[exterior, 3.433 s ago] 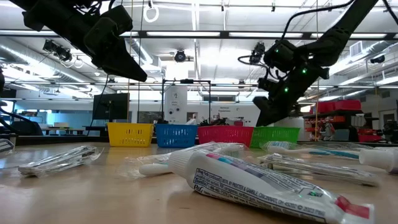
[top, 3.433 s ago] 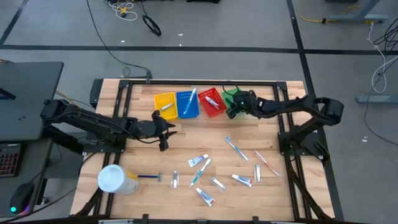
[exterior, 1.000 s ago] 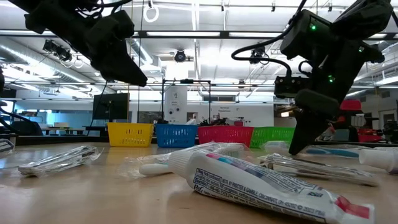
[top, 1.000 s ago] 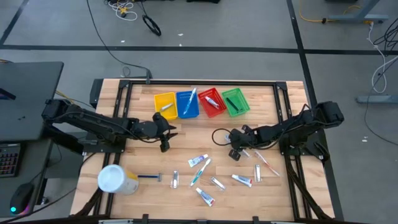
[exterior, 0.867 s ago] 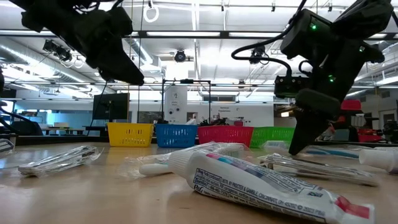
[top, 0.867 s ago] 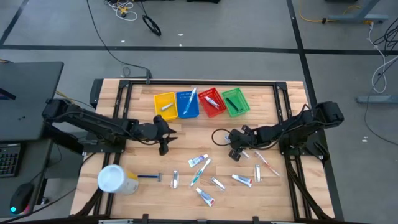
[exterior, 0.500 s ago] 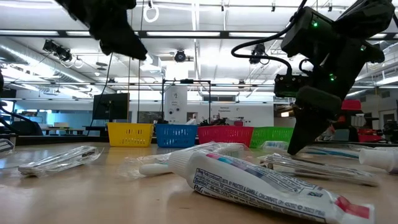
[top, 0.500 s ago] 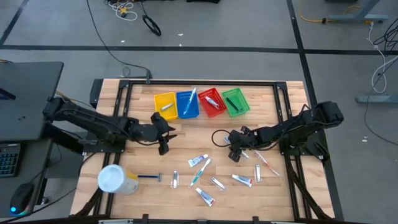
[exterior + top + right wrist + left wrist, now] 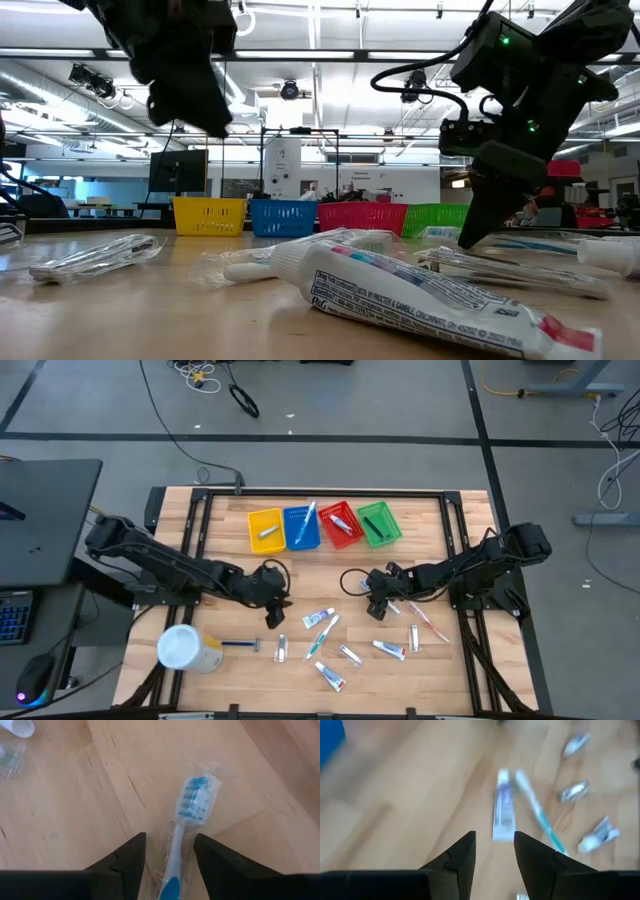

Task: Pick & Place Travel size toiletries
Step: Put the left nail cutter into the yellow bin

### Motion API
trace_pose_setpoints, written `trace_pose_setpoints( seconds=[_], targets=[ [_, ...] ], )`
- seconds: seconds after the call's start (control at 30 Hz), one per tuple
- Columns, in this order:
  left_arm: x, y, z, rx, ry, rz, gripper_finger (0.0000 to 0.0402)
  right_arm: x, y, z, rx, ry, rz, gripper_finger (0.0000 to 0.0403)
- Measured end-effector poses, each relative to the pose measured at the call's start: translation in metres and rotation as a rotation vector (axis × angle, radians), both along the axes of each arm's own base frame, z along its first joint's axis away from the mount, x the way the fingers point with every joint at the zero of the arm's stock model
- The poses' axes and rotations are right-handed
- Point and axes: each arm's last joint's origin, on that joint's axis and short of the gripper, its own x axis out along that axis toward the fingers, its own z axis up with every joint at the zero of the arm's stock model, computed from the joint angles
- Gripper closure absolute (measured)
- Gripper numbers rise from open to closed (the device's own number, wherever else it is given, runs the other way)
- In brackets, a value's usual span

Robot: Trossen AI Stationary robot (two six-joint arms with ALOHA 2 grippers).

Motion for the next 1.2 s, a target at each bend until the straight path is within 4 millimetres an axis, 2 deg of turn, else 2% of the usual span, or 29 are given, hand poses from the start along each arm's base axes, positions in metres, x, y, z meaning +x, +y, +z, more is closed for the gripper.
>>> trace_pose_setpoints(
  seconds=[0.27, 0.43, 0.6, 0.73, 0.87, 1.03, 1.2],
  targets=[
    [0.022, -0.019, -0.001, -0.207, 0.208, 0.026, 0.0258, 0.005, 0.000, 0.003, -0.035, -0.048, 0.066, 0.0220],
    [0.033, -0.029, -0.013, -0.296, 0.287, 0.034, 0.0230, 0.007, 0.000, 0.007, -0.066, -0.063, 0.097, 0.0220],
    [0.034, -0.043, -0.031, -0.356, 0.378, 0.084, 0.0187, 0.010, -0.001, 0.021, -0.160, -0.057, 0.124, 0.0220],
    [0.031, -0.051, -0.040, -0.385, 0.421, 0.147, 0.0167, 0.015, -0.002, 0.038, -0.233, -0.123, 0.123, 0.0221],
    [0.029, -0.060, -0.045, -0.403, 0.426, 0.210, 0.0164, 0.017, -0.002, 0.046, -0.232, -0.190, 0.117, 0.0221],
    [0.029, -0.078, -0.062, -0.407, 0.440, 0.235, 0.0168, 0.021, -0.002, 0.050, -0.249, -0.237, 0.139, 0.0221],
    [0.031, -0.084, -0.075, -0.390, 0.463, 0.272, 0.0169, 0.025, -0.002, 0.055, -0.287, -0.286, 0.172, 0.0221]
  ],
)
